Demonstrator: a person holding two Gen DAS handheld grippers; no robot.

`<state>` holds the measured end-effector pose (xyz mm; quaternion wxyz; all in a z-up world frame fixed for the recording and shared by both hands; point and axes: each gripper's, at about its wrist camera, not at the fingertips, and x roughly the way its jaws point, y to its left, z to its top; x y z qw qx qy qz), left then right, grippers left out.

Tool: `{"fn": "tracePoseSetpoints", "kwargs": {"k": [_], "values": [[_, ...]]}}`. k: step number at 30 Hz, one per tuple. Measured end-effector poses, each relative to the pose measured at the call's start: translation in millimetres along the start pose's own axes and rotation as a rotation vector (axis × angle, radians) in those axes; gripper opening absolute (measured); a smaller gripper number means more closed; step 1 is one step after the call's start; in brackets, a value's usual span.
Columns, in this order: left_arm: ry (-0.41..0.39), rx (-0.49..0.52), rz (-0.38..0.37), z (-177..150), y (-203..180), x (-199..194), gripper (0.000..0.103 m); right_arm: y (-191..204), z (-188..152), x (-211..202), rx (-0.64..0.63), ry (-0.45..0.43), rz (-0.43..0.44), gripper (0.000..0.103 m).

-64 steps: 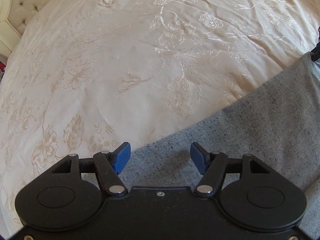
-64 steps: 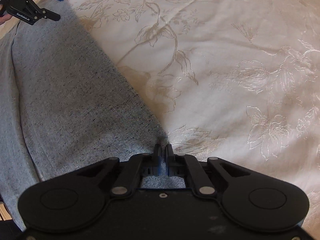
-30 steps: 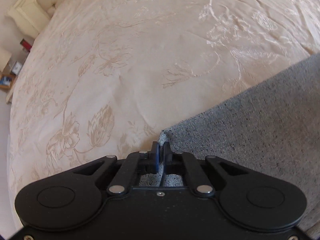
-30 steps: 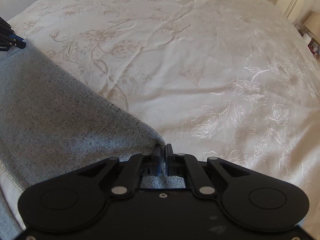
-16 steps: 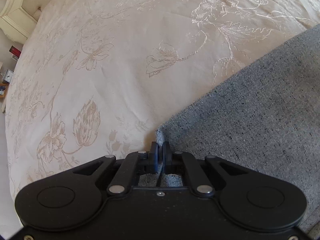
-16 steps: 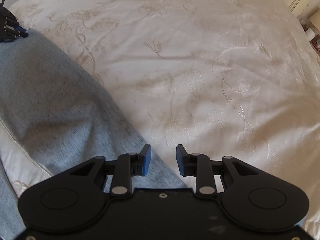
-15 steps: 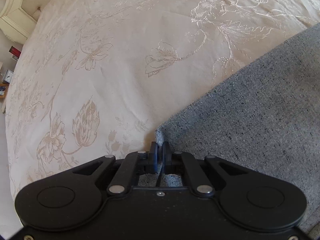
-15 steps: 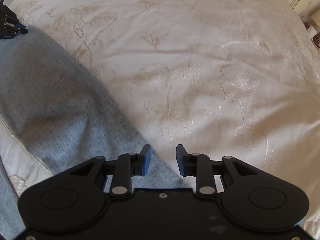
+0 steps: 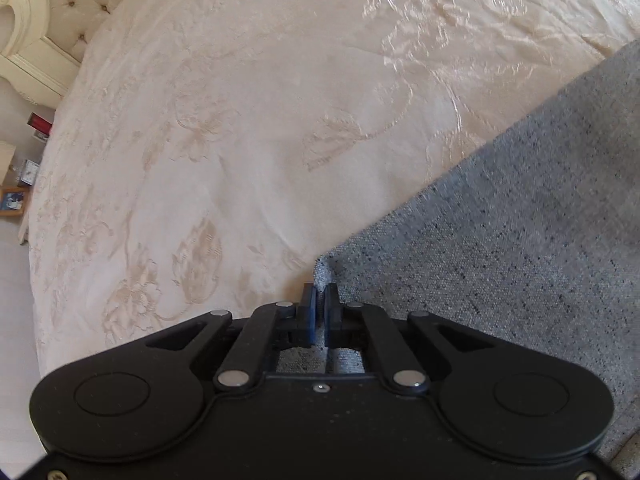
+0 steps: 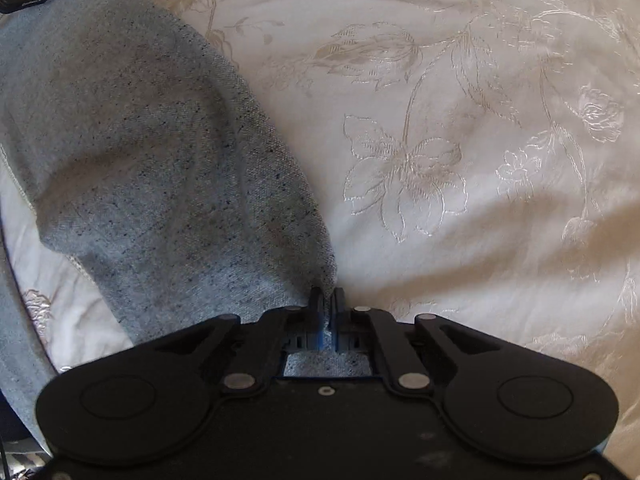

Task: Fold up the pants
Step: 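Lift both held hems and fold the legs over toward the waistband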

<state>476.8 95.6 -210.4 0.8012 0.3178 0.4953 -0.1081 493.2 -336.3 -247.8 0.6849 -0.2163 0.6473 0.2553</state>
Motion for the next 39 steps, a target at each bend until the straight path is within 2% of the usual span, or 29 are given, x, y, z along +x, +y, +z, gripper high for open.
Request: {"fn": "tracePoseSetpoints", "kwargs": {"k": [4,7,9,12,14,19,23,26,29,33,36,39], "values": [[-0.127,-0.115,0.056,-2,24,-57,0.006,21,-9,-47,-0.081,-0.115,-0.208,0.003],[-0.251,-0.133,0.127,-24,26,-106,0.006,37,-24,-107,-0.009,-0.33,-0.411,0.003],[-0.303,-0.147,0.1,-48,24,-131,0.006,64,-42,-138,-0.041,-0.427,-0.52,0.003],[-0.319,-0.097,0.079,-90,2,-155,0.006,108,-75,-149,-0.125,-0.434,-0.603,0.003],[-0.303,-0.053,0.068,-117,-21,-163,0.006,135,-101,-143,-0.146,-0.408,-0.603,0.004],[-0.208,-0.004,-0.005,-175,-70,-169,0.006,187,-152,-90,-0.115,-0.22,-0.502,0.004],[-0.195,0.006,-0.023,-193,-86,-166,0.006,213,-179,-55,-0.064,-0.118,-0.461,0.004],[-0.241,-0.019,-0.024,-189,-79,-172,0.006,219,-179,-52,-0.001,-0.109,-0.476,0.004],[-0.315,-0.05,-0.021,-182,-63,-188,0.006,222,-178,-65,0.038,-0.133,-0.528,0.004],[-0.399,-0.048,-0.032,-194,-46,-218,0.006,227,-181,-105,0.05,-0.206,-0.631,0.004],[-0.366,0.009,-0.078,-222,-55,-223,0.006,249,-201,-131,0.056,-0.257,-0.65,0.004],[-0.265,0.124,-0.107,-255,-83,-206,0.006,286,-234,-124,-0.006,-0.227,-0.634,0.004]]}}
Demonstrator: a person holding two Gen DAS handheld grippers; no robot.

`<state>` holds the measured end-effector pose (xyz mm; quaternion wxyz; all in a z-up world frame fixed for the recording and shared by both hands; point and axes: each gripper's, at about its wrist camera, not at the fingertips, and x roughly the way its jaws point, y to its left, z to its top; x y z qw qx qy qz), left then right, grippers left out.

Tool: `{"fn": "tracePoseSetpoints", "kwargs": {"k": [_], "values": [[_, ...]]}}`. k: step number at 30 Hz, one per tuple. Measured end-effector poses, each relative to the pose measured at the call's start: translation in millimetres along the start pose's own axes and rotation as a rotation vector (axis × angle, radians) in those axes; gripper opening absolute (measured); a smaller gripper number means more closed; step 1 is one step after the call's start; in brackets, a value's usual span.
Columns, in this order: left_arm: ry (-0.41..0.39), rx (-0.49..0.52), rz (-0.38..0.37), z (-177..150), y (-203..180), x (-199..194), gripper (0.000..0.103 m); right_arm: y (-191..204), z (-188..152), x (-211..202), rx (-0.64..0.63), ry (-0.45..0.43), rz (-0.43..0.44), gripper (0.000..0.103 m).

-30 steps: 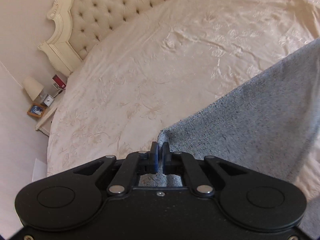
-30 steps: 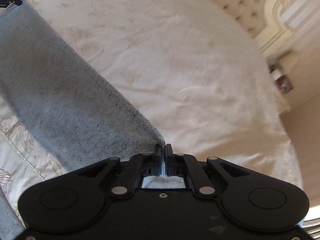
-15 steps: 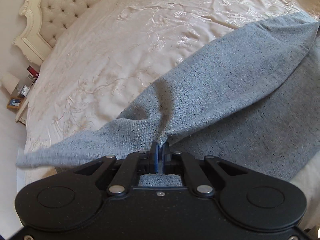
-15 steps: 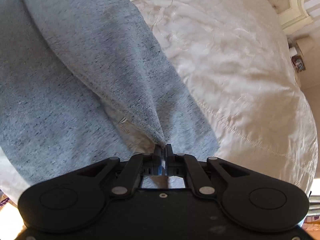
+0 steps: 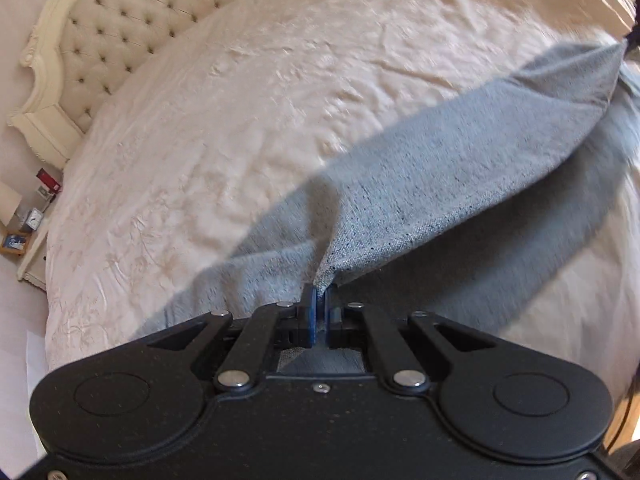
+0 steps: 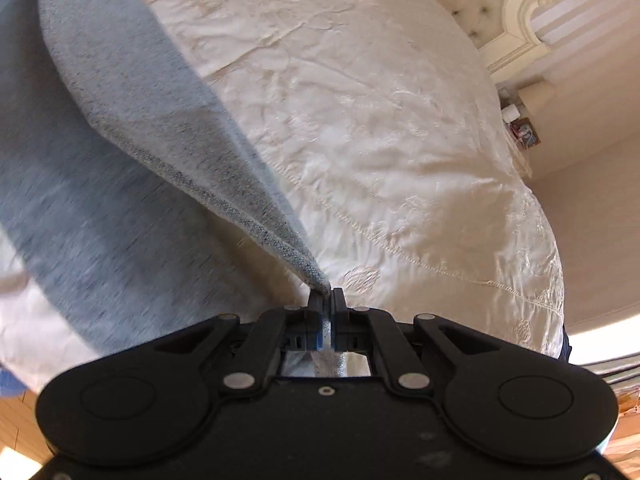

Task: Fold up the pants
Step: 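Lift both held hems and fold the legs over toward the waistband, then open the right gripper on the folded legs while the left gripper releases too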

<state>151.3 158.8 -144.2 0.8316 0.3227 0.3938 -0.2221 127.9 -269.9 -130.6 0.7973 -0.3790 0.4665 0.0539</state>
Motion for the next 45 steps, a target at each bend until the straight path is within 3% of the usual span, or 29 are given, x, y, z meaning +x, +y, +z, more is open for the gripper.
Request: {"fn": "tracePoseSetpoints", "kwargs": {"k": [4,8,13,16,18,20,22,24,27,31,33,35,38,45], "values": [[0.122,0.12,-0.019,-30,-38,22,0.005,55,-43,9,-0.104,0.091,0.077,0.004],[0.156,0.111,-0.002,-29,-43,21,0.002,79,-67,26,-0.064,0.138,0.13,0.004],[0.185,-0.009,-0.018,-27,-31,11,0.0,62,-74,12,0.048,0.074,0.14,0.004],[0.244,-0.074,-0.097,-31,-30,12,0.001,65,-78,12,0.065,0.062,0.171,0.004],[0.286,-0.187,-0.178,-29,-22,11,0.007,71,-84,21,0.027,0.066,0.189,0.004],[0.292,-0.369,-0.245,-23,-7,6,0.01,72,-88,27,0.035,0.086,0.215,0.005],[0.245,-0.527,-0.26,-13,5,-6,0.01,57,-92,26,0.143,0.07,0.275,0.009],[0.201,-0.618,-0.236,2,9,-12,0.011,34,-99,24,0.315,0.056,0.334,0.024],[0.189,-0.658,-0.177,27,0,-4,0.011,-1,-119,21,0.629,0.045,0.378,0.025],[0.207,-0.656,-0.133,53,-27,22,0.011,-33,-154,28,1.047,0.065,0.366,0.028],[0.222,-0.65,-0.143,60,-40,32,0.014,-39,-167,38,1.16,0.081,0.347,0.028],[0.287,-0.643,-0.151,61,-53,48,0.018,-40,-172,44,1.169,0.083,0.303,0.028],[0.464,-0.626,-0.166,48,-72,77,0.016,-43,-171,53,1.092,0.073,0.266,0.028],[0.516,-0.748,-0.166,37,-64,82,0.016,-57,-164,85,1.0,0.077,0.331,0.028]]}}
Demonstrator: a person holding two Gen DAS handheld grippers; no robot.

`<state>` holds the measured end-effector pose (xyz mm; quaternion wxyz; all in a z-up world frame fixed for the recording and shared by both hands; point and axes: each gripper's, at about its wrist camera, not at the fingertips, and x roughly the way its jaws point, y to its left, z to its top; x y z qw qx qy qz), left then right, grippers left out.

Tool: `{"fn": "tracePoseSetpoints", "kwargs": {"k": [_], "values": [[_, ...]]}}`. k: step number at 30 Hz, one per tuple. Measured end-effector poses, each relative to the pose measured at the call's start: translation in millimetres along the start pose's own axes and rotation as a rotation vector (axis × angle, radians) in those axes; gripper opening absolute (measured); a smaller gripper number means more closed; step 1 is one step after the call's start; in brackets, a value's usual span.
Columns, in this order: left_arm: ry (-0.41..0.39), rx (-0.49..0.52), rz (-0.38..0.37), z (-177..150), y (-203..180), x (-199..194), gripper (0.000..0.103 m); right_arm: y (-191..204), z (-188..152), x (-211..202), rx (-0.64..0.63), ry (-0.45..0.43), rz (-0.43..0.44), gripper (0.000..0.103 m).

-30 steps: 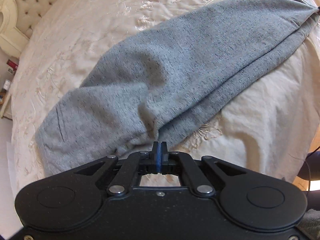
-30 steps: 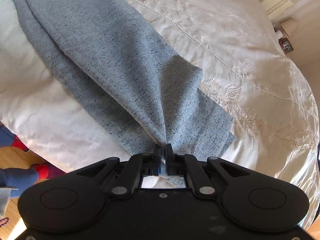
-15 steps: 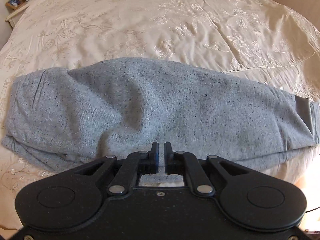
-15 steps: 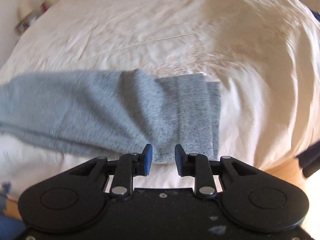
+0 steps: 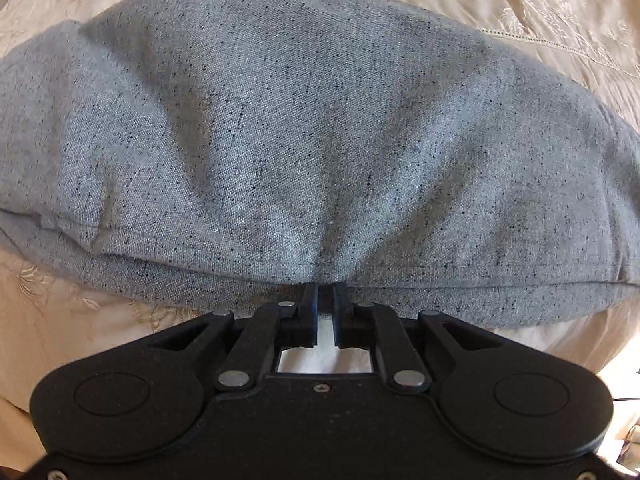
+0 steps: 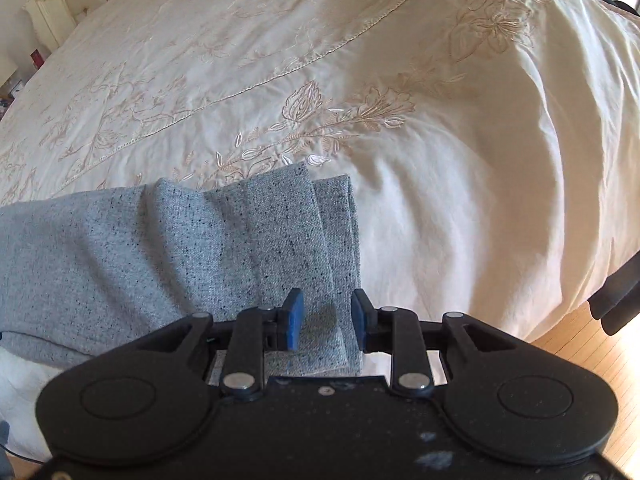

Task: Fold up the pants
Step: 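Open the right gripper on the folded legs while the left gripper releases too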

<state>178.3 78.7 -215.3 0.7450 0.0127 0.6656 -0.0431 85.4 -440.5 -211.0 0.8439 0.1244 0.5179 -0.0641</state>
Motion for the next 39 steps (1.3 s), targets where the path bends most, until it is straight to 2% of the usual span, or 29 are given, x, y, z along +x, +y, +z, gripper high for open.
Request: {"fn": "tracePoseSetpoints", "kwargs": {"k": [3,5,7,10,13,16,18,20,25,27,28,30,35,37,39], "values": [[0.017,-0.036,-0.002,2,6,2,0.016,-3,6,17,0.009,0.049,0.053,0.028],[0.024,-0.033,0.008,3,5,4,0.016,-1,6,24,0.001,0.078,0.053,0.029],[0.03,-0.018,0.021,8,1,3,0.015,2,3,24,-0.02,0.077,0.035,0.006],[0.03,-0.017,0.032,9,-2,4,0.015,0,-1,12,0.04,0.064,0.019,0.006],[0.03,-0.026,0.035,9,-2,4,0.015,-5,-13,5,0.097,0.102,0.011,0.006],[0.031,-0.023,0.039,9,-13,-1,0.015,0,-13,6,0.033,0.086,-0.012,0.018],[0.027,-0.02,0.041,8,-15,1,0.015,0,-8,0,0.014,0.041,-0.029,0.024],[0.022,-0.022,0.039,7,-15,2,0.015,-1,2,-3,0.026,-0.005,-0.011,0.024],[-0.005,-0.029,0.023,-2,-9,-1,0.014,5,30,16,-0.01,-0.005,-0.015,0.026],[-0.018,-0.029,0.008,-6,-6,-3,0.009,7,38,26,-0.006,0.008,-0.005,0.028],[-0.024,-0.032,-0.009,-9,-5,-4,0.008,7,41,29,0.001,0.01,0.011,0.022],[-0.032,-0.038,-0.033,-13,-1,-8,0.007,10,44,32,0.006,0.014,0.029,0.001],[-0.046,-0.091,-0.104,-23,8,-25,0.007,13,57,31,-0.03,-0.02,-0.107,0.003],[-0.044,-0.11,-0.161,-24,7,-33,0.008,15,60,27,-0.056,-0.02,-0.087,0.011],[-0.043,-0.106,-0.212,-23,2,-36,0.014,25,60,15,-0.085,-0.048,-0.042,0.013]]}}
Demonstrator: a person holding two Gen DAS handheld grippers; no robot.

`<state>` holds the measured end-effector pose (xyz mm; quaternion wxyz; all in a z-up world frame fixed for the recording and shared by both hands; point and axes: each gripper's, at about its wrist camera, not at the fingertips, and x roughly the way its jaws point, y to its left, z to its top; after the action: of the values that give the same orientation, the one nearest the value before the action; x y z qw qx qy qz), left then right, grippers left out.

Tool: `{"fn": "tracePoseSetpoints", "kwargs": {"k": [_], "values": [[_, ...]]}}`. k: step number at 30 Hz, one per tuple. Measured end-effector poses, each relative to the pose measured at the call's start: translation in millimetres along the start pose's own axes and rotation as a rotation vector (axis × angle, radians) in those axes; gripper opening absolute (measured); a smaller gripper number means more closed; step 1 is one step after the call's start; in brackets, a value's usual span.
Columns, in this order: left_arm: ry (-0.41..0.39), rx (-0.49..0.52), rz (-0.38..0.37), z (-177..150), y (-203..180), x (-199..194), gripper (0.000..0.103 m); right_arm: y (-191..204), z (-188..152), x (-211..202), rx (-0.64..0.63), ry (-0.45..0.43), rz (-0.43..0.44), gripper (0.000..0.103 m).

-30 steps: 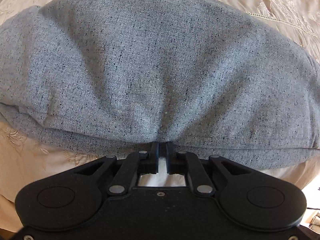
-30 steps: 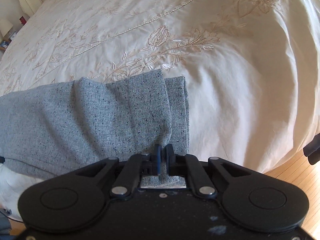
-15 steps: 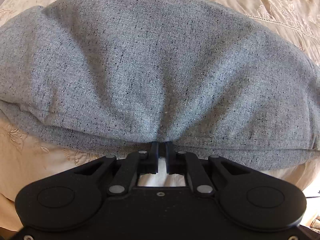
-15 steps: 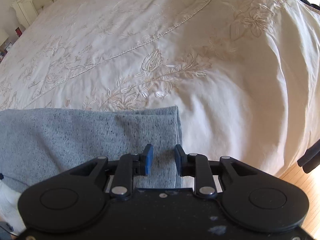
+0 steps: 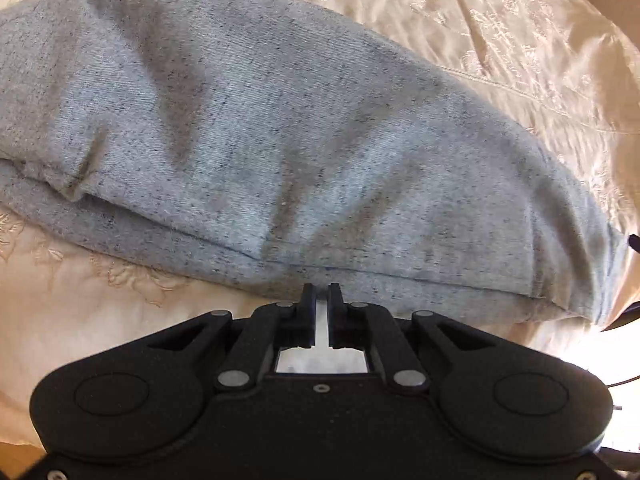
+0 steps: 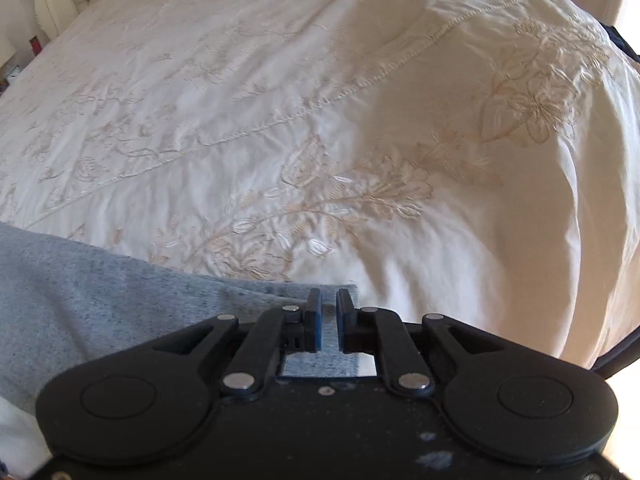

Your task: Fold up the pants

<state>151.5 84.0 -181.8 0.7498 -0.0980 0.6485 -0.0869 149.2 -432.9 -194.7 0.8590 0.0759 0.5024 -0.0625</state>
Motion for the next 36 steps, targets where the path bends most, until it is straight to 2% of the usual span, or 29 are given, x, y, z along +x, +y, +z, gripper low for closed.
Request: {"fn": "tracePoseSetpoints", "kwargs": {"k": [1,3,6,7,10,13,16,19,25,28,29,30,32,36], "values": [[0.002,0.009,-0.007,1,-5,1,0.017,7,0,-5,-0.017,-0.005,0.024,0.016],[0.001,0.03,0.013,6,-16,5,0.03,28,-5,-15,-0.068,-0.02,0.085,0.02],[0.003,0.057,0.012,13,-28,9,0.03,70,-18,-23,-0.161,-0.014,0.187,0.023],[-0.021,0.091,0.057,14,-33,8,0.03,88,-24,-25,-0.204,-0.006,0.225,0.024],[-0.085,0.284,0.17,9,-53,2,0.032,139,-44,-28,-0.341,0.03,0.31,0.024],[-0.021,0.433,0.16,4,-60,5,0.035,186,-66,-33,-0.506,0.036,0.349,0.025],[-0.003,0.541,0.188,-4,-68,10,0.036,224,-81,-34,-0.62,0.047,0.4,0.027],[0.019,0.594,0.184,-8,-64,12,0.036,253,-93,-33,-0.766,0.031,0.392,0.028],[0.007,0.66,0.186,-6,-62,9,0.036,286,-103,-15,-0.966,-0.023,0.296,0.029],[-0.017,0.707,0.183,-5,-65,9,0.036,290,-97,-7,-0.971,-0.033,0.273,0.026],[-0.032,0.727,0.191,-7,-65,7,0.036,288,-92,-7,-0.945,-0.019,0.288,0.021],[-0.051,0.745,0.203,-9,-66,6,0.036,285,-85,-6,-0.9,0.005,0.321,0.004],[-0.086,0.78,0.219,-11,-66,4,0.036,282,-74,-9,-0.822,0.027,0.345,0.005],[-0.097,0.834,0.206,-10,-66,7,0.036,277,-67,-18,-0.797,0.023,0.356,0.004]]}}
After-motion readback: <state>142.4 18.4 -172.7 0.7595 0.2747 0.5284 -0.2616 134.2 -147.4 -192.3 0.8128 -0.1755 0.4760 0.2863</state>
